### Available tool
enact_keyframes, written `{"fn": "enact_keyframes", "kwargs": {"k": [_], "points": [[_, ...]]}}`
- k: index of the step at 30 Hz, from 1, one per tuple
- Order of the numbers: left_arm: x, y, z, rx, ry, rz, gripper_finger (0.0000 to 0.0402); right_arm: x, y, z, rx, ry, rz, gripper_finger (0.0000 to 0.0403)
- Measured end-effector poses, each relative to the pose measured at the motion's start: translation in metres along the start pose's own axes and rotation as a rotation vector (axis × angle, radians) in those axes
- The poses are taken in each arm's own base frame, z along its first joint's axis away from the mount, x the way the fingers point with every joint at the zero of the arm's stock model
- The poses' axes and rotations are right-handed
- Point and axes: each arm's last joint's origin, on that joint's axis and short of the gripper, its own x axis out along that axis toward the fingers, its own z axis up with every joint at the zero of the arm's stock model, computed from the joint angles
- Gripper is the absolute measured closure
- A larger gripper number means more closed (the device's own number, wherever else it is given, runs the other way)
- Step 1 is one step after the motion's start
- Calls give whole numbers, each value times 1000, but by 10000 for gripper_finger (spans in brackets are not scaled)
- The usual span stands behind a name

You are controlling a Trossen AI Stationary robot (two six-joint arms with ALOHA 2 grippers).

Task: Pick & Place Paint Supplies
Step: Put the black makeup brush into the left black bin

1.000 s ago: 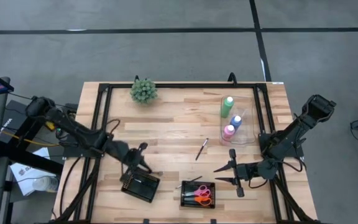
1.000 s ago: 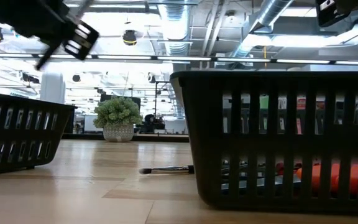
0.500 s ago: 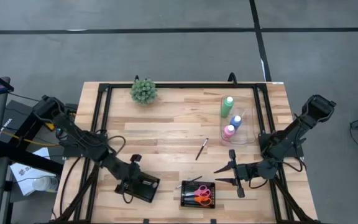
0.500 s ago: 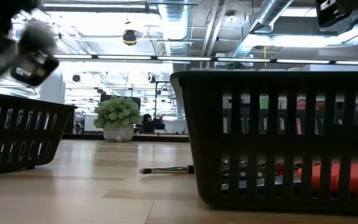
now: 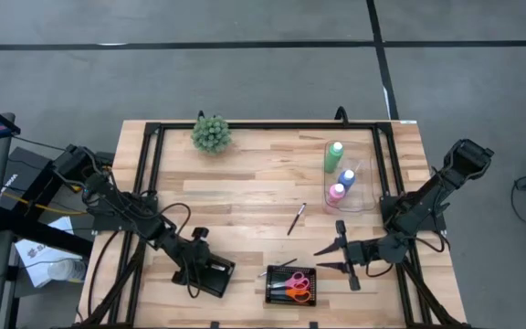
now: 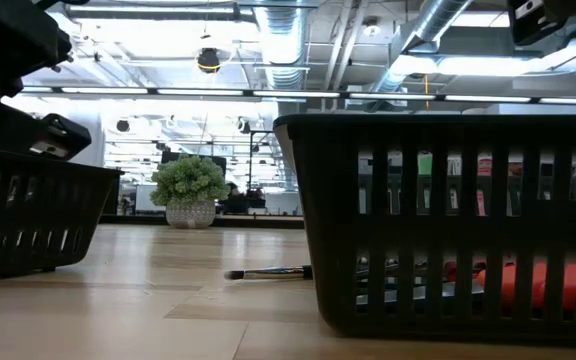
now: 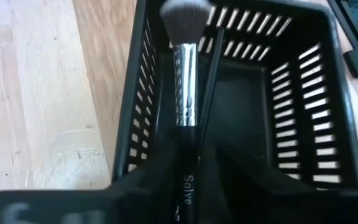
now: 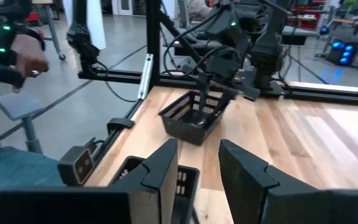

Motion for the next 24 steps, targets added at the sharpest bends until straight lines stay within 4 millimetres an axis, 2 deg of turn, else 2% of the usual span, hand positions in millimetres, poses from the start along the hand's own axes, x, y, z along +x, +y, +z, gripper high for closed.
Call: {"fn": "enact_keyframes", "kwargs": {"k": [6, 11, 13, 16, 19, 24], "points": [[-1, 0, 1, 4, -16, 7, 220, 0, 1, 7, -41, -61, 20, 294], [-7, 0, 10, 3, -102, 24, 203, -5, 5, 28, -183, -270, 92, 294], [-12, -1, 16, 10, -167, 24, 203, -9, 7, 30, -229, -310, 122, 294], [-21, -2, 24, 20, -260, 42, 207, -17, 9, 13, -209, -298, 210, 294], [-30, 1, 30, 26, -326, 78, 210, -32, 10, -4, -89, -308, 329, 294], [-39, 17, 41, -25, -393, 140, 211, -62, 13, -24, -63, -356, 458, 294]]}}
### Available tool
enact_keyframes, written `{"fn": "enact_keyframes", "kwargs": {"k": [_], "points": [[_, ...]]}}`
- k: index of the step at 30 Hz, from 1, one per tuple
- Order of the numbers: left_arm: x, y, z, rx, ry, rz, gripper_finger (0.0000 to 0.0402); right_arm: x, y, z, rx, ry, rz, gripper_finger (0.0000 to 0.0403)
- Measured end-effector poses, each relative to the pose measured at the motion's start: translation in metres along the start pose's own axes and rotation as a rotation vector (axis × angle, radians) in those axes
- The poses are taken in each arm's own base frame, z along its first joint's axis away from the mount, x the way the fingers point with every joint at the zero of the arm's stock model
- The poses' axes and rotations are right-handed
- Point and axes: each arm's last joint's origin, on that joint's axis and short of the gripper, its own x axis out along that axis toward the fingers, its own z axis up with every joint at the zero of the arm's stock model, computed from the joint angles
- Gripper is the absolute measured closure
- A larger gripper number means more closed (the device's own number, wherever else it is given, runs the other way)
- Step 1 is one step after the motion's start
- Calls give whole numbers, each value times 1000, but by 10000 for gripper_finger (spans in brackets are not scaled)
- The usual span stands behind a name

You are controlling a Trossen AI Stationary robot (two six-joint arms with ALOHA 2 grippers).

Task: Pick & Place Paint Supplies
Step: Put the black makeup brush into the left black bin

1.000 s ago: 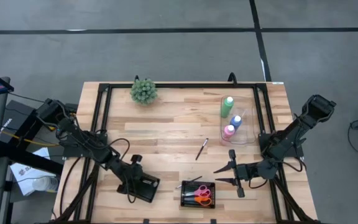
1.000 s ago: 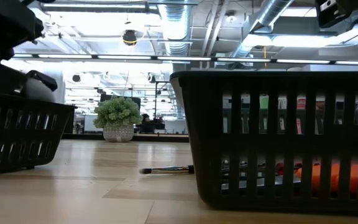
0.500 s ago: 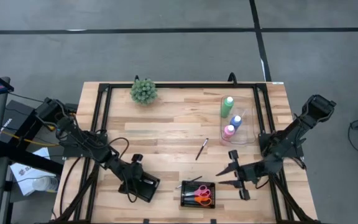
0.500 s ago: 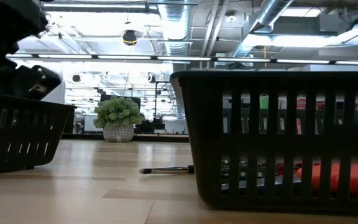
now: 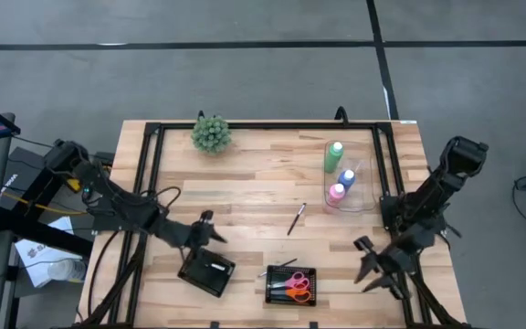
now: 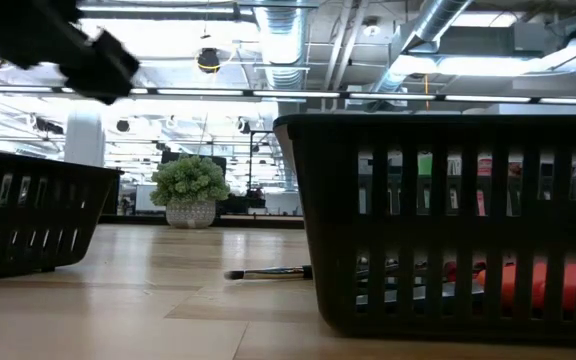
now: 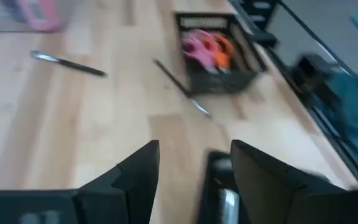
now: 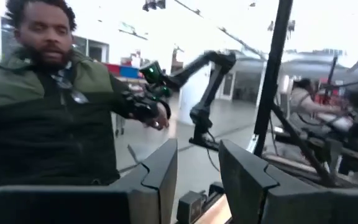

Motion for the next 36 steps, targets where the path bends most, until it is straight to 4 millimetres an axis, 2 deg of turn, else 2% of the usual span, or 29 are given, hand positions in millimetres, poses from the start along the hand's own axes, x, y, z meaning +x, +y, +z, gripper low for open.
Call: {"fn": "enact_keyframes", "kwargs": {"k": [3, 7, 11, 15, 21, 25, 29, 36], "points": [[5, 14, 13, -31, -17, 34, 211, -23, 3, -3, -15, -32, -7, 294], [21, 35, 32, -49, -16, 72, 211, -47, -3, -7, 14, -82, -50, 294], [44, 63, 55, -107, -18, 143, 211, -47, -6, -4, -17, -86, -132, 294], [73, 93, 69, -189, 13, 123, 211, -48, -8, -1, -27, -98, -157, 294], [120, 128, 76, -258, 154, 131, 198, -48, -8, 0, -20, -101, -160, 294], [147, 142, 81, -291, 269, 120, 156, -48, -8, -1, -25, -94, -158, 294], [168, 150, 95, -309, 338, 133, 115, -48, -7, -4, -38, -70, -152, 294], [204, 157, 108, -421, 371, 150, 108, -48, -9, -4, -44, -47, -217, 294]]}}
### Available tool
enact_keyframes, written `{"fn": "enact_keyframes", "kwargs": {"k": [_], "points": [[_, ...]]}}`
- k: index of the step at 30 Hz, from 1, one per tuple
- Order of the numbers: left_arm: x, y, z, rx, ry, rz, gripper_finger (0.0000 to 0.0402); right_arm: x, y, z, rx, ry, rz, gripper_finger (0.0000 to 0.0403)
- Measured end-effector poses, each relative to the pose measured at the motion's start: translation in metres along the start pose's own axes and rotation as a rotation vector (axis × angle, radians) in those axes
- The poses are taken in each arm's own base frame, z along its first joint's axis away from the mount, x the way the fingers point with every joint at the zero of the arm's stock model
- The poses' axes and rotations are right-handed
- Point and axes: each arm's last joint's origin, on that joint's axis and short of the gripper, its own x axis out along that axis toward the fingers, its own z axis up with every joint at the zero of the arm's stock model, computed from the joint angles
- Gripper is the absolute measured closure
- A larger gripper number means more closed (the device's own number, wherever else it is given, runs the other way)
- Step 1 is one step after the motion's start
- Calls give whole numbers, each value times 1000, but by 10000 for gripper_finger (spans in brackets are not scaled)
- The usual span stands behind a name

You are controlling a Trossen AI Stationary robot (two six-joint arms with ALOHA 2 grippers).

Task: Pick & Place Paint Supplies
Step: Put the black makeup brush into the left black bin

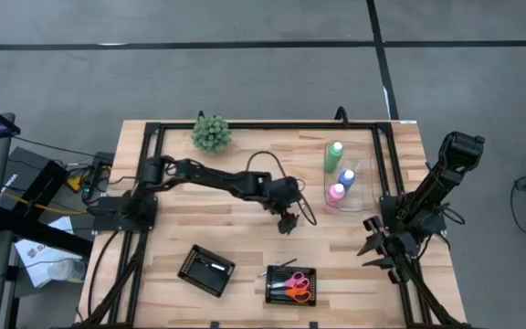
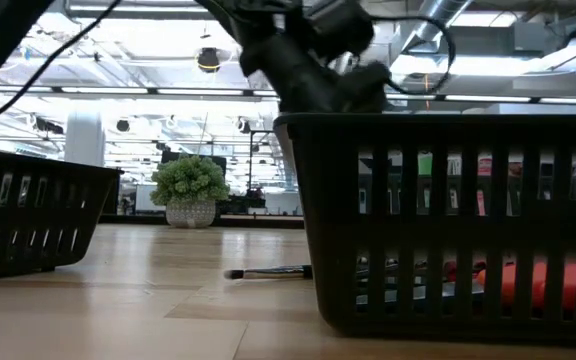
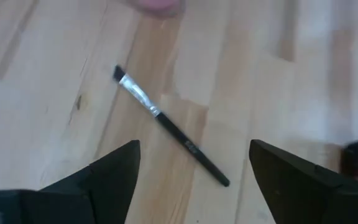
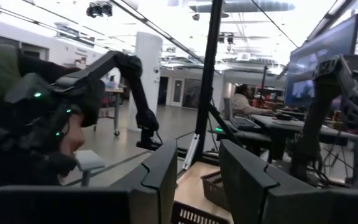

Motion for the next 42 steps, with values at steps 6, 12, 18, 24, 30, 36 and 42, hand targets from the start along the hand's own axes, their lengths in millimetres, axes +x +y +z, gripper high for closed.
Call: {"fn": "enact_keyframes", "kwargs": {"k": [6, 12, 18, 24, 30, 36, 42], "points": [[20, 6, 4, -34, 55, 72, 116, 0, 0, -1, -10, 13, -17, 294], [34, 11, -1, -46, 93, 139, 116, 0, -1, -1, -23, 19, -26, 294], [39, 11, -2, -44, 88, 135, 116, 0, -1, -1, -27, 21, -32, 294], [41, -3, -2, 2, 53, 105, 117, 0, -1, -2, -28, 29, -54, 294], [52, -6, -9, 18, 57, 131, 117, 0, -1, -2, -28, 29, -57, 294], [60, -6, -15, 27, 76, 146, 126, 1, -1, 0, -30, 24, -62, 294], [60, -8, -19, 95, 78, 230, 206, 2, -1, 0, -31, 25, -63, 294]]}}
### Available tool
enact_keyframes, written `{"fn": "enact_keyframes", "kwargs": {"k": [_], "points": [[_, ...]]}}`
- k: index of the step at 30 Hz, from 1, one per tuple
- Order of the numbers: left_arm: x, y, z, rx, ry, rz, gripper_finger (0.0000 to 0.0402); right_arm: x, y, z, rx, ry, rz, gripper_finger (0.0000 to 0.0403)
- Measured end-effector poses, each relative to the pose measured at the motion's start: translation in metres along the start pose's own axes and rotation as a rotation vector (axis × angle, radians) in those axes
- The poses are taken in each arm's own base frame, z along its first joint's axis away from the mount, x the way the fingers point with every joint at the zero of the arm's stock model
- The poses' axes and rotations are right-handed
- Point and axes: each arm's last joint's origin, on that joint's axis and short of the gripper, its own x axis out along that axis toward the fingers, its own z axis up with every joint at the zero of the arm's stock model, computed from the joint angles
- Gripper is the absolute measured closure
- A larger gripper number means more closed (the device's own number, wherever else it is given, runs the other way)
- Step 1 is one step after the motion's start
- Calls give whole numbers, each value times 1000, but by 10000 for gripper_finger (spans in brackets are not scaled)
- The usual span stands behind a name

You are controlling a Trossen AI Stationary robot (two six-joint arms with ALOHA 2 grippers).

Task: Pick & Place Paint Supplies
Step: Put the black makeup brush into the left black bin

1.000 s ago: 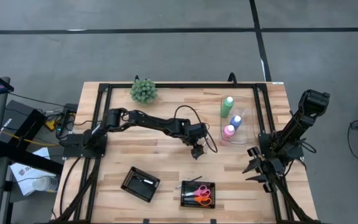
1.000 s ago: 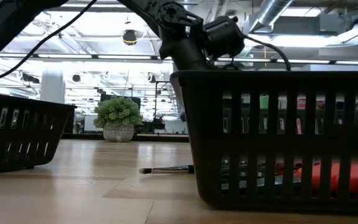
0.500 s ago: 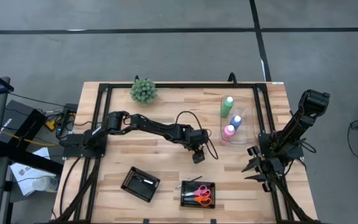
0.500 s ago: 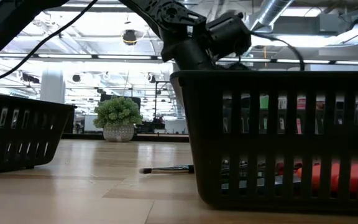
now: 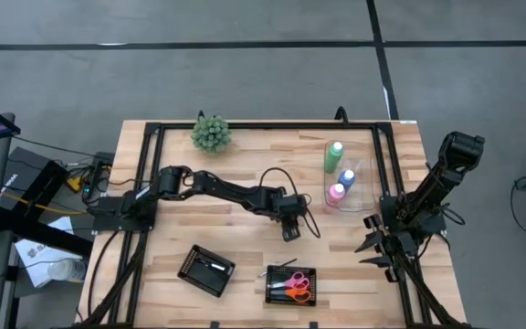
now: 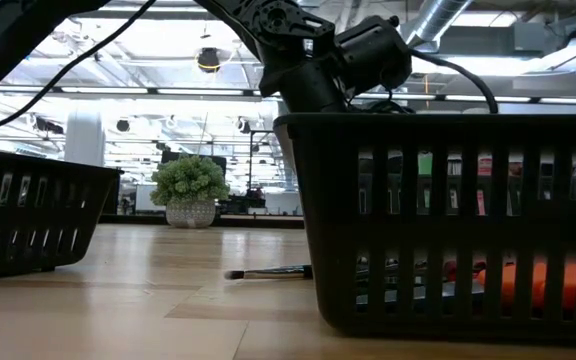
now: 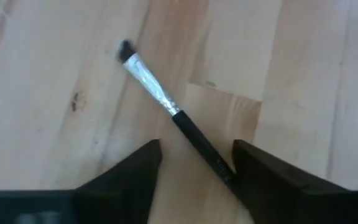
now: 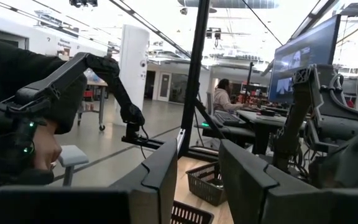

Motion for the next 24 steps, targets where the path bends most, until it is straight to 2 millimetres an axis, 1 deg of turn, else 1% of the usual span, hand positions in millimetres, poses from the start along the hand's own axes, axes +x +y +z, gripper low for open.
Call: {"fn": "enact_keyframes", "kwargs": {"k": [8, 9, 10, 14, 16, 19, 24], "points": [[0, 4, -2, 71, 29, 24, 366, 0, 0, 0, 11, 0, 0, 294], [-1, 4, -3, 77, 33, 25, 381, 0, 0, 0, 11, 0, 0, 294], [-1, 4, -3, 81, 35, 26, 388, 0, 0, 0, 11, 0, 0, 294], [-1, 3, -3, 114, 37, 29, 387, 0, 0, 0, 11, 0, 0, 294], [-2, 3, -3, 126, 39, 30, 393, 0, 0, 0, 11, 0, 0, 294], [-7, 4, -4, 133, 59, 41, 395, 0, 0, 0, 12, -1, 0, 294], [-23, 4, -6, 153, 95, 65, 396, 0, 0, 0, 10, 1, 0, 294]]}}
